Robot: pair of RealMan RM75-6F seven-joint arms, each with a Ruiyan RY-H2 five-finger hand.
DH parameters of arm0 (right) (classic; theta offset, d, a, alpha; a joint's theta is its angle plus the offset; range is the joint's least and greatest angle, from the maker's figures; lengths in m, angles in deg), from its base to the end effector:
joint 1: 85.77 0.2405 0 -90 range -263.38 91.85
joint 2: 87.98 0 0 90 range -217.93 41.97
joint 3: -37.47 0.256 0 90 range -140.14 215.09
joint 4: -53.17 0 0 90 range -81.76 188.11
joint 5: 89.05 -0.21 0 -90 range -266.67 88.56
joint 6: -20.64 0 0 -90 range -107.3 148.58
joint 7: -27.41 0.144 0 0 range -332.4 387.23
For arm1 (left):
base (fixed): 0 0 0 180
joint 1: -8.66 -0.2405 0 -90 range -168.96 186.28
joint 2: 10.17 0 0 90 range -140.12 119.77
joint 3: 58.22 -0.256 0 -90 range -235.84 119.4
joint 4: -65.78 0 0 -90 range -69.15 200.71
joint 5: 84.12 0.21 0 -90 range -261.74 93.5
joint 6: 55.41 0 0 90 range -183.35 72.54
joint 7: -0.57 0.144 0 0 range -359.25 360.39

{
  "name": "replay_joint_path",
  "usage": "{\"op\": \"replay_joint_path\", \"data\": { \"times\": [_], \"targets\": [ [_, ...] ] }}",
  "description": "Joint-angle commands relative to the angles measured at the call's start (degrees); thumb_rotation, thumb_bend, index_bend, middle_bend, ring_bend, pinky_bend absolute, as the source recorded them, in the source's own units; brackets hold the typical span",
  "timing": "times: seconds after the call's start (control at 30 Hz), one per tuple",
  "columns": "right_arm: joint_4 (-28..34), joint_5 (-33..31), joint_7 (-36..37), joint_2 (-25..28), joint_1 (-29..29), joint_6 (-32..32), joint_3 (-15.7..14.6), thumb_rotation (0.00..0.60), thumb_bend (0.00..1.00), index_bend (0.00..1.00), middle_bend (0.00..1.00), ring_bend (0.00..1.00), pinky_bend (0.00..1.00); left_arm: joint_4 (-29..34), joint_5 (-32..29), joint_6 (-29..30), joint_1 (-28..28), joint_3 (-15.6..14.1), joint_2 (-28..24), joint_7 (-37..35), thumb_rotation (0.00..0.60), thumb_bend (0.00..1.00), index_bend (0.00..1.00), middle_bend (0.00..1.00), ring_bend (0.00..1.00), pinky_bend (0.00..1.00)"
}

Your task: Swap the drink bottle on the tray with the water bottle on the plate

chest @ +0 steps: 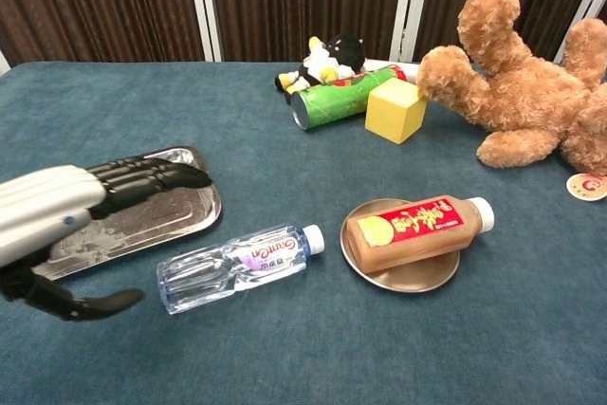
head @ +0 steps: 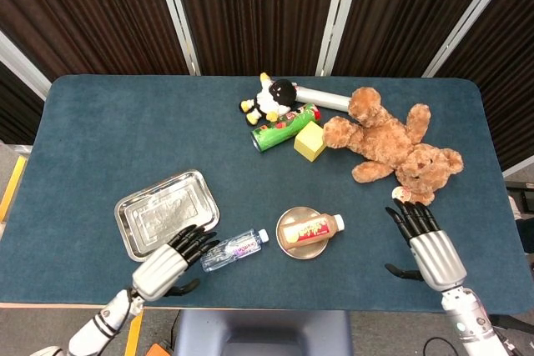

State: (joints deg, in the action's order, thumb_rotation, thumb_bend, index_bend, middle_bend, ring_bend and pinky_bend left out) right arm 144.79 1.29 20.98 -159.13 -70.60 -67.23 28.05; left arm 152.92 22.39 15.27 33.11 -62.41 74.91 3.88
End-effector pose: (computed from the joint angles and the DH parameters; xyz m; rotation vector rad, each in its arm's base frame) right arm -0.2731 -0.1846 0.0977 1.6651 -0.8532 0.9680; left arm -0.1838 0.2055 -0.0068 -2.1245 -0.8053 -1.2310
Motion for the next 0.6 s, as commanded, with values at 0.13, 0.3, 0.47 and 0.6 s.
{"op": "replay_joint_path", "data": {
  "times": [0.13,0.3,0.47,0.6],
  "targets": [
    [0.5,1.5,3.9,2.7,-1.7,0.5,1.5,0.600,0.25,0.00,0.00,0.00,0.00,3.0,-10.5,-9.4,2.3,4.4,6.4,13.3,0.600,0.32,0.00,0.00,0.00,0.10],
    [0.5,1.9,5.1,3.4,-2.1,1.4,2.2,0.600,0.25,0.00,0.00,0.00,0.00,1.9,-15.7,-11.3,2.7,6.0,11.0,20.2,0.600,0.32,0.00,0.00,0.00,0.13],
    [0.7,2.1,5.5,3.7,-2.3,2.5,2.9,0.600,0.24,0.00,0.00,0.00,0.00,-0.1,-19.1,-12.3,2.9,6.2,14.2,23.0,0.600,0.31,0.00,0.04,0.06,0.26],
    [0.9,2.5,5.7,3.9,-2.6,3.1,3.3,0.600,0.25,0.00,0.00,0.00,0.00,-2.8,-20.7,-11.6,2.9,6.6,16.9,23.7,0.600,0.31,0.00,0.08,0.11,0.31]
  ]
}}
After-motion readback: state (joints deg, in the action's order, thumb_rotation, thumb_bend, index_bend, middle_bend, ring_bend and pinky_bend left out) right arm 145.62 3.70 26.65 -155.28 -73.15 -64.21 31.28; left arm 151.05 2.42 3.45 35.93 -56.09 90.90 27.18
